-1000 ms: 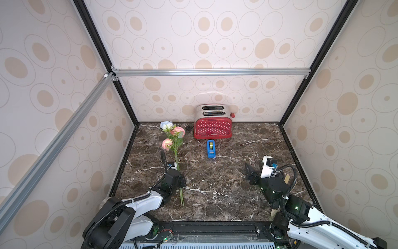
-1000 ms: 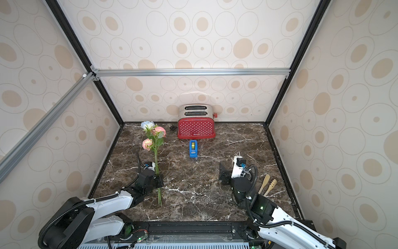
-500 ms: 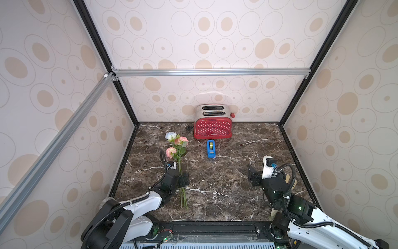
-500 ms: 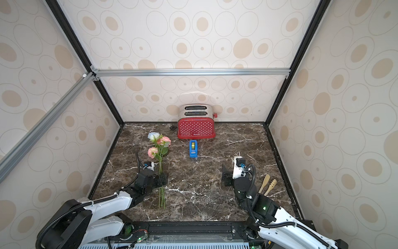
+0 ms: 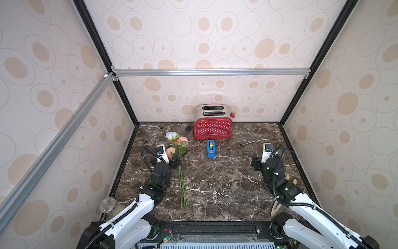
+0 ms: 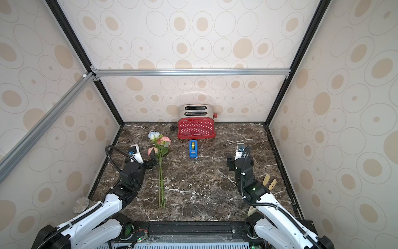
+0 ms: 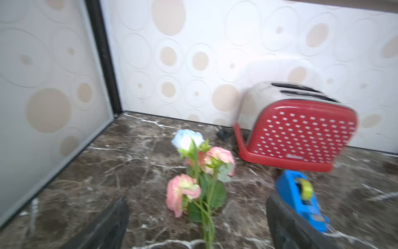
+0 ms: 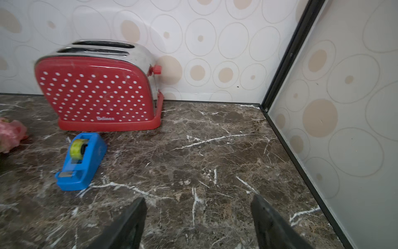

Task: Wrap bouquets with tape
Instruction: Reset both arms

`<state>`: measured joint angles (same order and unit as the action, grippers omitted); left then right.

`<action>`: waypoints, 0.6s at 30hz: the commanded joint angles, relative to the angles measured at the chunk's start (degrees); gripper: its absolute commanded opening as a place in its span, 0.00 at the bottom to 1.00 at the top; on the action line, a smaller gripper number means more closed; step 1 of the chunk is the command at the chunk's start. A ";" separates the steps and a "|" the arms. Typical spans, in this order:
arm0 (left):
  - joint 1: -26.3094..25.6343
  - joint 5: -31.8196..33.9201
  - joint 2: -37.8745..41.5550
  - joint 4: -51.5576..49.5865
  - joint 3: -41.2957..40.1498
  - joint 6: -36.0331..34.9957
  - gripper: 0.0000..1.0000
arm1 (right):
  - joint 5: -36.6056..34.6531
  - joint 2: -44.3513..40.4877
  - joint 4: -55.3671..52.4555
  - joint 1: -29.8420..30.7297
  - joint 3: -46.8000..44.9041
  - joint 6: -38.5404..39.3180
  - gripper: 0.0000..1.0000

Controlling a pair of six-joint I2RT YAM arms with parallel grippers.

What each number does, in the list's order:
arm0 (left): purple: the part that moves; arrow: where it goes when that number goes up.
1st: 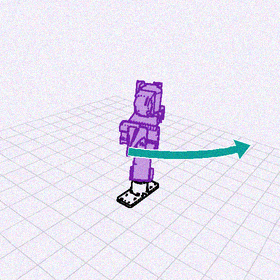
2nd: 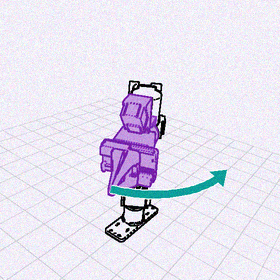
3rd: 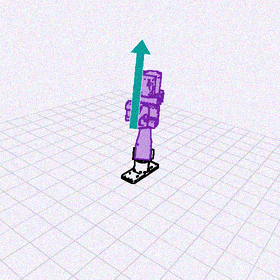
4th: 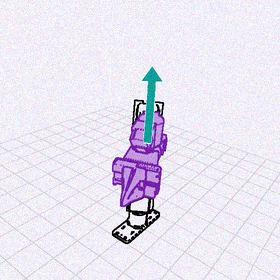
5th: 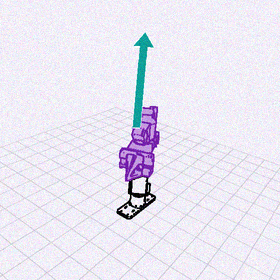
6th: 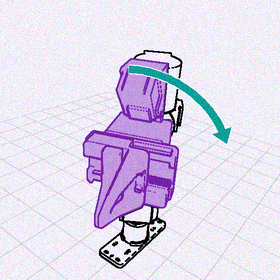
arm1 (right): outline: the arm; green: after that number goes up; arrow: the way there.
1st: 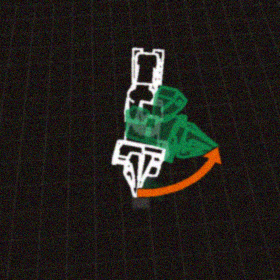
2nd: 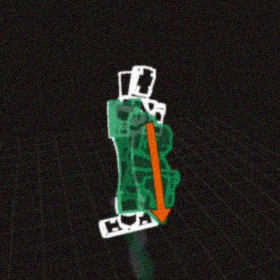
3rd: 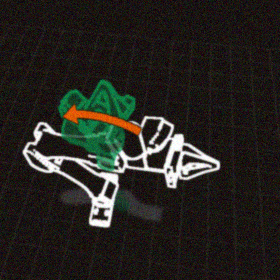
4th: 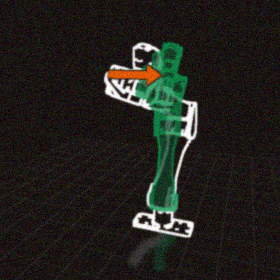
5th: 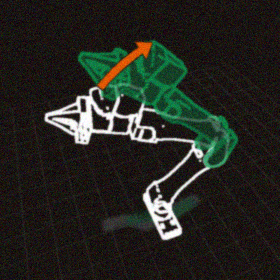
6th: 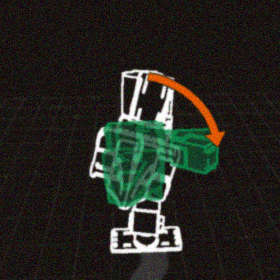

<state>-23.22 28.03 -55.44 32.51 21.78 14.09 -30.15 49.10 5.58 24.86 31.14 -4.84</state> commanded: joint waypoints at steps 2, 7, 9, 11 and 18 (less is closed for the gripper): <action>6.71 7.81 -7.12 11.29 0.02 -3.95 0.99 | 7.99 5.18 11.89 -6.03 -3.39 2.03 0.80; 11.54 7.25 -15.26 17.25 -1.38 -7.35 0.99 | 12.04 10.88 18.64 -13.85 -7.23 0.80 0.82; 13.56 5.42 -18.20 21.73 -4.24 -6.87 0.99 | 11.83 13.46 21.09 -15.49 -8.62 1.38 0.83; 14.78 4.33 -21.67 29.06 -7.41 -8.82 0.99 | 11.70 15.95 24.24 -16.32 -9.93 2.37 0.84; 15.91 -3.02 -30.64 48.71 -12.31 -13.66 0.99 | 14.18 25.54 37.36 -18.19 -12.83 3.66 0.89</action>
<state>-7.97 29.10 -85.47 69.32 8.84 3.64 -17.96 72.27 33.76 7.42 19.55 -2.57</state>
